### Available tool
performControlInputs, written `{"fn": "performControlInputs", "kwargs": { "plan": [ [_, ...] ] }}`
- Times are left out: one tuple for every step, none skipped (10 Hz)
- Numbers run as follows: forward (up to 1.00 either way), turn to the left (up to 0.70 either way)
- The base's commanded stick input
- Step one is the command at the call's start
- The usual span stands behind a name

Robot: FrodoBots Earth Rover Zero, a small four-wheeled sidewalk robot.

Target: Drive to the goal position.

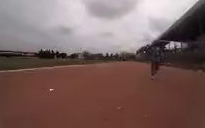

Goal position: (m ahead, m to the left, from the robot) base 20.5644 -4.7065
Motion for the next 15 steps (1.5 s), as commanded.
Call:
{"fn": "performControlInputs", "kwargs": {
  "plan": [
    [0.7, -0.35],
    [0.7, -0.35],
    [0.7, -0.35],
    [0.7, -0.35],
    [0.7, -0.35],
    [0.7, -0.35],
    [0.7, -0.35],
    [0.7, -0.35],
    [0.7, -0.35],
    [0.7, -0.35],
    [0.7, -0.35],
    [0.7, -0.35],
    [0.7, -0.28],
    [0.7, -0.18],
    [0.7, -0.08]
  ]
}}
